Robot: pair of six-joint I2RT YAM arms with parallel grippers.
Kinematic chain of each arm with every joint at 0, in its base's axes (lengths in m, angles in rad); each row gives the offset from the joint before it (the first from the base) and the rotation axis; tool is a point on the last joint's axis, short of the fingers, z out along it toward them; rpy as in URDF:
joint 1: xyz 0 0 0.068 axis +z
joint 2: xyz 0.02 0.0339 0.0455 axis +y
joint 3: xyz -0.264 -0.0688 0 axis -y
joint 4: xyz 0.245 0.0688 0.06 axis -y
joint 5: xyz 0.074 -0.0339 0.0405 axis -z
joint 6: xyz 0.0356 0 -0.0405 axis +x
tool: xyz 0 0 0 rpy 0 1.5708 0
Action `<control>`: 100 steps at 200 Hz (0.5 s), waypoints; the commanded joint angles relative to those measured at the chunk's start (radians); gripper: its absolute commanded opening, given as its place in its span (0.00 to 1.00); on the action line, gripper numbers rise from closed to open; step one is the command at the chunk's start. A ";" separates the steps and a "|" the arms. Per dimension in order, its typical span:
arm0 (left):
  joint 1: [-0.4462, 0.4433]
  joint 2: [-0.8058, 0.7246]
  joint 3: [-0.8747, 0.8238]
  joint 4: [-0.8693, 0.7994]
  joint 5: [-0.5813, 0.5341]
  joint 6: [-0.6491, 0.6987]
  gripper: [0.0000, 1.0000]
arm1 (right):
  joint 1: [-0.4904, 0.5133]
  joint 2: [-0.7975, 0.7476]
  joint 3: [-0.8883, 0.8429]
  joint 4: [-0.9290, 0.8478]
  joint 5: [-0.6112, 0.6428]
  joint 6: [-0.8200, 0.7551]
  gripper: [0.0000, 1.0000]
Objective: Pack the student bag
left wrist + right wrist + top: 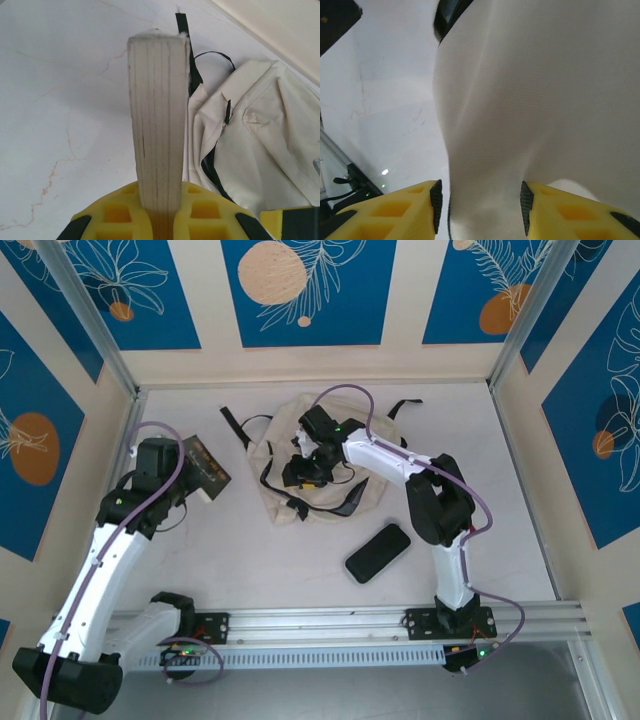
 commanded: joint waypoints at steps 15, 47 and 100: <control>0.017 -0.017 0.011 0.056 0.035 0.010 0.00 | -0.022 0.037 0.053 -0.057 0.016 -0.015 0.28; 0.019 -0.061 0.002 0.048 0.053 -0.001 0.00 | -0.054 -0.008 0.072 -0.039 0.025 0.000 0.13; 0.022 -0.150 0.001 0.020 0.133 -0.015 0.00 | -0.108 -0.027 0.246 -0.059 0.008 -0.012 0.06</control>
